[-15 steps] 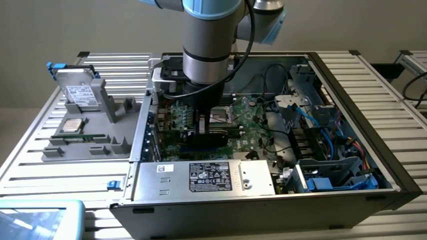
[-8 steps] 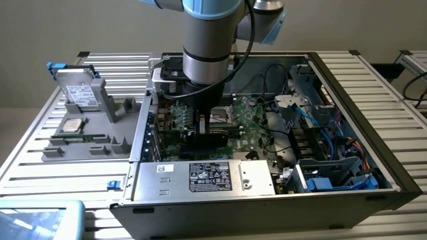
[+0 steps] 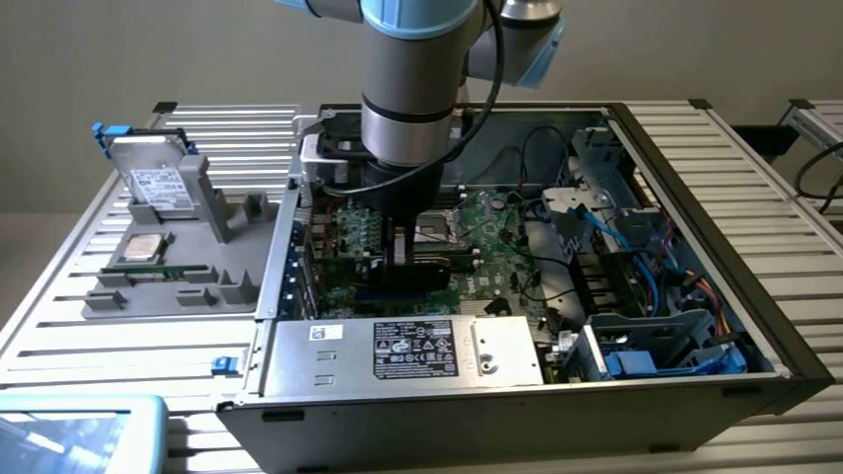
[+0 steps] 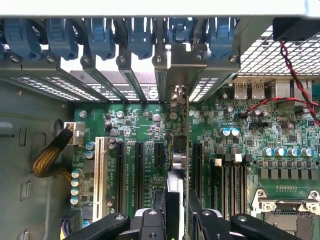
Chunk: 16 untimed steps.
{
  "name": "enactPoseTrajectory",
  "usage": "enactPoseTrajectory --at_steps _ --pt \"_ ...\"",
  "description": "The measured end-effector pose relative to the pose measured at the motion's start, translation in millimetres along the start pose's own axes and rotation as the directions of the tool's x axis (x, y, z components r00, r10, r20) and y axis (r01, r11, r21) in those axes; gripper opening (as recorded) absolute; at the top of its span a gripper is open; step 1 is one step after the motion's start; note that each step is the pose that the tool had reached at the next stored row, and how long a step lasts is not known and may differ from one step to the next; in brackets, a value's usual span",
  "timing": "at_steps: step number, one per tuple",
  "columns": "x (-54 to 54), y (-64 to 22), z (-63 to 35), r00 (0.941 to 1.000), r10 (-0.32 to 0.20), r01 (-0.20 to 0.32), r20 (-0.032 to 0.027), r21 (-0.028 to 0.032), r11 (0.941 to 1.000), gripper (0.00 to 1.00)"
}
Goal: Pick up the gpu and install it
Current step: 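Insert the gpu into the slot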
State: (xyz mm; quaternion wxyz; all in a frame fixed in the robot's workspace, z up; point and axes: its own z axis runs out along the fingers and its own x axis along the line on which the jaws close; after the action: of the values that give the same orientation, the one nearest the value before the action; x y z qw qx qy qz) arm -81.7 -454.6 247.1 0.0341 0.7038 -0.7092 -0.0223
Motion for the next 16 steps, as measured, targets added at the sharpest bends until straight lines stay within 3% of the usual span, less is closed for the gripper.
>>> enactPoseTrajectory --at_steps 16 --pt "0.1 0.3 0.2 1.0 -0.004 0.004 -0.0009 -0.0014 1.0 0.28"
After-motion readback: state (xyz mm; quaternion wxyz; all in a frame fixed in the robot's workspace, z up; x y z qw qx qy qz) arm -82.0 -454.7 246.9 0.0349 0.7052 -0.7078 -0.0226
